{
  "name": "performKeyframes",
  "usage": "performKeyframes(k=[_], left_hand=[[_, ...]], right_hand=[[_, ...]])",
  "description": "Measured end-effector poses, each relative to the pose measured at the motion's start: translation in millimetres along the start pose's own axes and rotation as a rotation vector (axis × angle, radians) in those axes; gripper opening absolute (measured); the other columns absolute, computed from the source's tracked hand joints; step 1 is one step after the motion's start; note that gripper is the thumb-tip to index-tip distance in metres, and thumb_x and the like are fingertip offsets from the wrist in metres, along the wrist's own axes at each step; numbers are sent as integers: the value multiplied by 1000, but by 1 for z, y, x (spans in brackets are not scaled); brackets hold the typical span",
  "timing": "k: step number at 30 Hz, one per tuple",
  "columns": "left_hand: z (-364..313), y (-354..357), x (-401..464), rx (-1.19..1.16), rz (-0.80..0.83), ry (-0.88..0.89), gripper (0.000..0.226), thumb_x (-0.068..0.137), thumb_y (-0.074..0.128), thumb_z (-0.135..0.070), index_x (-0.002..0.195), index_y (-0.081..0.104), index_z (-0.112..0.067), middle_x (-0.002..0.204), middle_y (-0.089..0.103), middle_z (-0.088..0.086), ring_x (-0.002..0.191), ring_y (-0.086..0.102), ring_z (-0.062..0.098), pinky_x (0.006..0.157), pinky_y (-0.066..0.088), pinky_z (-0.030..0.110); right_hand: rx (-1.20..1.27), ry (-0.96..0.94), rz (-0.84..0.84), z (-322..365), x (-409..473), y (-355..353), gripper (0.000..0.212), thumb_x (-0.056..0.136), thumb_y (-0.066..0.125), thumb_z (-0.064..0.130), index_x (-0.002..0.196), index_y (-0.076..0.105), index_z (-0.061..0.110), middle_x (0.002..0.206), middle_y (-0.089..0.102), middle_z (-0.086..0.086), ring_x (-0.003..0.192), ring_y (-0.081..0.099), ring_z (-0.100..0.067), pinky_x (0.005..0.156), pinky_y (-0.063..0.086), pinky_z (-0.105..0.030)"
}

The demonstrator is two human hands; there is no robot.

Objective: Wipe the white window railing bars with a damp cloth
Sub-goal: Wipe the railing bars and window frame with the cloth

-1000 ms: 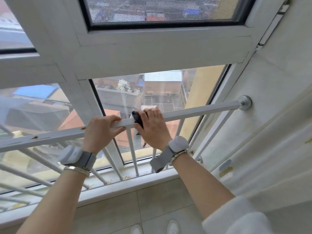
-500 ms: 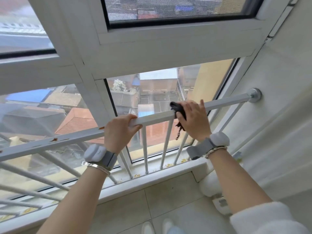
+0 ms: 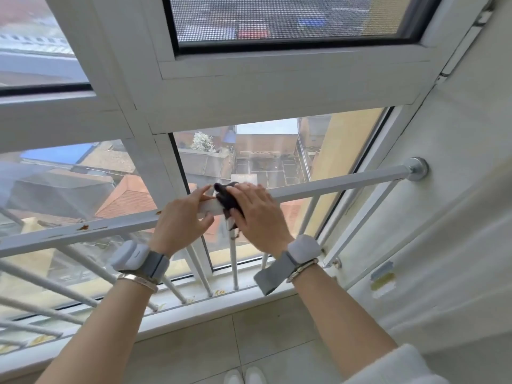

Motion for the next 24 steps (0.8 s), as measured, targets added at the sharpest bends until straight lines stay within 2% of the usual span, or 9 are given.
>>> performKeyframes(k=[2, 4, 6, 9, 11, 14, 17, 20, 24], left_hand=[[3, -5, -5, -46, -8, 19, 55, 80, 63, -13, 132, 47, -19, 113, 66, -8, 89, 64, 21, 80, 49, 34], [8, -16, -12, -65, -68, 29, 50, 81, 63, -11, 128, 50, -23, 115, 64, -11, 100, 60, 16, 83, 49, 34], [15, -27, -21, -66, -130, 39, 44, 81, 63, -9, 122, 55, -21, 116, 63, -6, 106, 57, 16, 86, 48, 35], [36, -41, -34, -16, -181, 21, 40, 80, 66, -13, 119, 57, -17, 116, 63, 1, 109, 55, 22, 91, 47, 40], [56, -47, -42, 13, -165, -34, 42, 80, 68, -23, 119, 57, -16, 118, 62, 4, 112, 54, 26, 93, 45, 46], [83, -54, -50, 73, -105, -94, 48, 76, 63, -46, 115, 60, -18, 116, 63, 4, 108, 55, 27, 92, 43, 44], [108, -61, -53, 106, -30, -148, 43, 76, 70, -44, 110, 63, -19, 112, 65, 4, 103, 57, 28, 92, 41, 43], [124, -73, -54, 115, -24, -101, 44, 72, 68, -53, 101, 66, -20, 102, 68, 2, 96, 59, 27, 91, 41, 41], [144, -83, -52, 115, 26, 30, 48, 72, 54, -61, 96, 67, -22, 95, 70, -2, 91, 62, 24, 96, 39, 42]], right_hand=[[-25, 73, -42, -35, -4, -18, 45, 85, 37, 34, 119, 57, 11, 114, 62, -7, 111, 52, -29, 110, 26, -41], [-83, 187, -83, -76, -8, -34, 44, 84, 35, 35, 111, 59, 9, 105, 63, -8, 105, 53, -30, 112, 23, -41], [-115, 278, -106, -108, -14, -42, 43, 83, 34, 34, 106, 59, 8, 99, 63, -10, 103, 53, -32, 113, 22, -41], [-123, 338, -107, -118, -12, -38, 42, 84, 31, 32, 102, 59, 6, 97, 62, -13, 101, 52, -35, 112, 22, -41], [-144, 361, -140, -111, -10, -34, 44, 85, 29, 33, 99, 58, 3, 95, 61, -15, 99, 51, -36, 110, 23, -42], [-149, 357, -171, -86, -5, -27, 43, 85, 29, 32, 93, 58, 2, 92, 60, -17, 96, 52, -37, 102, 31, -46], [-135, 332, -195, -47, 2, -13, 39, 83, 33, 30, 90, 59, 3, 89, 59, -15, 89, 52, -35, 90, 37, -43], [-114, 321, -233, -2, 8, 5, 35, 80, 36, 28, 90, 60, 4, 86, 59, -14, 85, 52, -33, 87, 33, -39], [-109, 334, -187, 60, 20, 35, 37, 82, 35, 30, 95, 59, 6, 92, 58, -13, 90, 51, -34, 91, 30, -38]])
Point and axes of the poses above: each hand's wrist, its own x-axis towards the middle knuckle, its own y-axis out of the palm, z = x × y, the point moved 9 cm from there along x, towards the middle knuckle
